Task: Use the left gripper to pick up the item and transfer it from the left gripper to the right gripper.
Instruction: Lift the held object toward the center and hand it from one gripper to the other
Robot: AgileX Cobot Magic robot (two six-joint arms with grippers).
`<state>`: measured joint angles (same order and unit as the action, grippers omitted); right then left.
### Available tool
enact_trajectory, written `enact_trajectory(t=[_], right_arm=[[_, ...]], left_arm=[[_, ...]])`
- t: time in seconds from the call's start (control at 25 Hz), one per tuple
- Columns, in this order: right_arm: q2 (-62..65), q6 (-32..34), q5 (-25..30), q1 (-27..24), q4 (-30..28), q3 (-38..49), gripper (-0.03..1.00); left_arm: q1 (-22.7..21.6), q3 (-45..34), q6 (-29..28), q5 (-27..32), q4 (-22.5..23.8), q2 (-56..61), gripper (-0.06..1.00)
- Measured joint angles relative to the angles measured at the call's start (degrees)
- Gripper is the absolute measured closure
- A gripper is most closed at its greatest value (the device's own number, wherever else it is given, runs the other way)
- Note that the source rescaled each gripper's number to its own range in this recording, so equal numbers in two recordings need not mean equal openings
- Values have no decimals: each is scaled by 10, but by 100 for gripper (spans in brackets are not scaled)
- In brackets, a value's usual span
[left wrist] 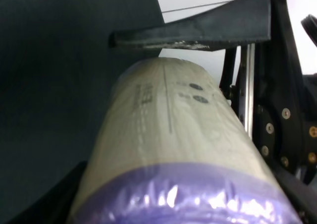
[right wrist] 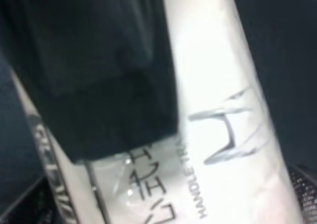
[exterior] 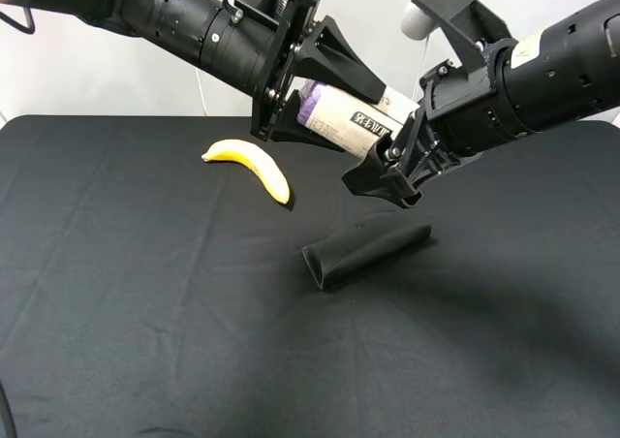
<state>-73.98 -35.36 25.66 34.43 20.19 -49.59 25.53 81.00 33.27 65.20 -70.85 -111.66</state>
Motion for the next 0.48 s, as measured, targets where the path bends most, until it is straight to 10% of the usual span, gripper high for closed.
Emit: enact_trajectory(t=[0.36,0.44,0.48], right_arm=[[0,-4,-9,0,0,-1,-1],[0,-7,-10,0,0,-1,40],[0,-14,-10,0,0,-1,85]], left_arm=[[0,0,0,0,0,0,94],[0,0,0,0,0,0,94],[0,0,0,-1,0,0,94]])
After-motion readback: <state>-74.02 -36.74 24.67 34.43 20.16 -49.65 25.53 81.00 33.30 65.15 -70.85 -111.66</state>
